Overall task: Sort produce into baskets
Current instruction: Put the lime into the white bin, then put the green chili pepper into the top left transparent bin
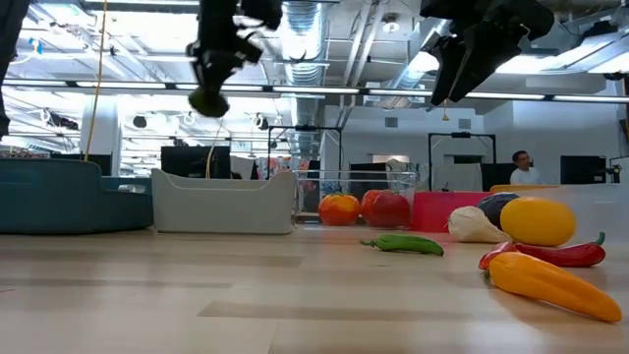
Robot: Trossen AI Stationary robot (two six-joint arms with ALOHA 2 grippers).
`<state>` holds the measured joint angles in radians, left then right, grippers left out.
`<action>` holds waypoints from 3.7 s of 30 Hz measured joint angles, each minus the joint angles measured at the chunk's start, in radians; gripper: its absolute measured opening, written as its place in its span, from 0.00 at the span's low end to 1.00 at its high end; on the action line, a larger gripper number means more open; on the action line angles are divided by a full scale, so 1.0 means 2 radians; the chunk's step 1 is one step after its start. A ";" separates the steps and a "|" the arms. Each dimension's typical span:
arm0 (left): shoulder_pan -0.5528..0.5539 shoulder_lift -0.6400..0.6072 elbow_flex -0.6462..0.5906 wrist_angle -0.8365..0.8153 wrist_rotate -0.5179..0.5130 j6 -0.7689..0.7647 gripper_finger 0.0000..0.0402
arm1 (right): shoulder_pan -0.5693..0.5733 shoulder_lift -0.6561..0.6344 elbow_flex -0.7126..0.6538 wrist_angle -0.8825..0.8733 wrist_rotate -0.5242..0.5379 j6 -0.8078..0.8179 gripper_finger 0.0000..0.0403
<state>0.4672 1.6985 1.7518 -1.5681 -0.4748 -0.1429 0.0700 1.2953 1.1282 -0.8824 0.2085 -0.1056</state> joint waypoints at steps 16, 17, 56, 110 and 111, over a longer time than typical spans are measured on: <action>0.181 -0.088 -0.232 0.183 0.026 0.106 0.49 | 0.000 0.000 0.000 0.000 0.001 0.002 0.67; 0.186 -0.088 -0.240 0.196 0.025 0.109 0.49 | 0.000 0.000 0.000 0.000 0.001 0.002 0.67; 0.206 -0.088 -0.207 0.314 0.134 0.102 0.70 | 0.102 0.036 -0.001 0.110 0.001 0.255 0.67; 0.012 -0.088 -0.185 0.362 0.185 0.115 0.69 | 0.110 0.287 0.000 0.193 -0.015 0.245 0.20; 0.012 -0.088 -0.185 0.363 0.185 0.115 0.69 | 0.107 0.287 0.000 0.193 -0.016 0.245 0.19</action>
<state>0.4908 1.5227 1.3811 -0.8429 -0.1047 0.0862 0.2849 1.8690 1.1282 -0.4959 0.1775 0.3841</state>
